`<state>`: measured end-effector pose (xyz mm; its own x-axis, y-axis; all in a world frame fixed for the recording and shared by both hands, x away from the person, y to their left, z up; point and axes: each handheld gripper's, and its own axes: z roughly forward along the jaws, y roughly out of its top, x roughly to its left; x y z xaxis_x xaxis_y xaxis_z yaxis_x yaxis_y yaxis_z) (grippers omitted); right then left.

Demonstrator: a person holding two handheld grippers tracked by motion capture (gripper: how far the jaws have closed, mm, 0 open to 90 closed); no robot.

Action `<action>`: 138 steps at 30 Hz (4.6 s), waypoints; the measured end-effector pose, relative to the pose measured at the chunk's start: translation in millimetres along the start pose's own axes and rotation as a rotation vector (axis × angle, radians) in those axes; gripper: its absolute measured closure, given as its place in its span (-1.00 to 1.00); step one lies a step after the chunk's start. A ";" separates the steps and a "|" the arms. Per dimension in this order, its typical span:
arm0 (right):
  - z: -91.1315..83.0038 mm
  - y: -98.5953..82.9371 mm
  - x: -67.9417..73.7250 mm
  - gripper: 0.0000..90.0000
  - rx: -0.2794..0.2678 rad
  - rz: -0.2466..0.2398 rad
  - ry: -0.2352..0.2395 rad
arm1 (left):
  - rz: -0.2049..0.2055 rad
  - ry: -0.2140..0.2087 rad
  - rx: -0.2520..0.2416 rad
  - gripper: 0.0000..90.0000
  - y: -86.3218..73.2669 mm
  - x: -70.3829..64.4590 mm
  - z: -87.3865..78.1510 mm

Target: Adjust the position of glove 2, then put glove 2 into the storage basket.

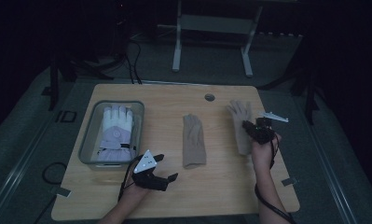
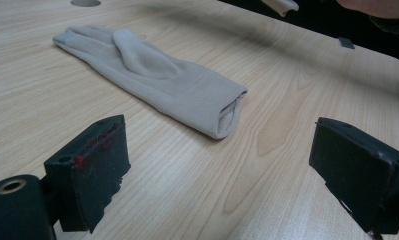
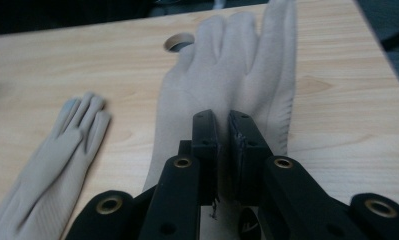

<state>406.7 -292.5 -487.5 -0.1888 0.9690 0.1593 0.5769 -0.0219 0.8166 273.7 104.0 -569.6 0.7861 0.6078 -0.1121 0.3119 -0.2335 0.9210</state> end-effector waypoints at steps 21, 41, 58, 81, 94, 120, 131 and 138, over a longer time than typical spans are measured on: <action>38.1 -45.0 -16.5 0.70 0.175 -0.004 -0.110 | 0.003 -0.003 0.003 -0.80 -1.9 -0.2 0.2; 24.3 -19.3 -46.0 0.03 0.201 -0.377 0.188 | 0.003 -0.011 0.000 -0.80 -3.2 -0.6 -1.6; 44.0 -40.4 -39.4 0.75 0.215 -0.344 0.076 | 0.012 -0.006 -0.002 -0.80 -4.4 -2.1 -3.0; 6.5 -0.9 -9.8 0.82 0.103 -0.145 0.045 | 0.006 0.001 -0.001 -0.80 -4.4 -0.3 -3.3; -10.1 26.9 21.1 0.82 0.051 -0.145 0.050 | 0.007 0.006 0.005 -0.80 -4.7 0.1 -3.3; 13.5 17.8 146.5 0.81 0.036 -0.191 0.169 | 0.008 0.011 0.001 -0.80 -3.4 0.8 -5.4; 48.7 -15.9 155.3 0.81 0.127 -0.135 0.174 | 0.011 0.010 -0.003 -0.80 -2.4 0.5 -6.6; 64.0 -33.8 155.9 0.80 0.175 -0.133 0.162 | 0.014 0.010 0.002 -0.80 -2.3 0.2 -6.3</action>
<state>408.6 -125.0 -525.7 -0.3885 0.9082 0.1557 0.6645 0.1590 0.7302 269.8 109.4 -569.4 0.7851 0.6120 -0.0953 0.3018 -0.2436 0.9217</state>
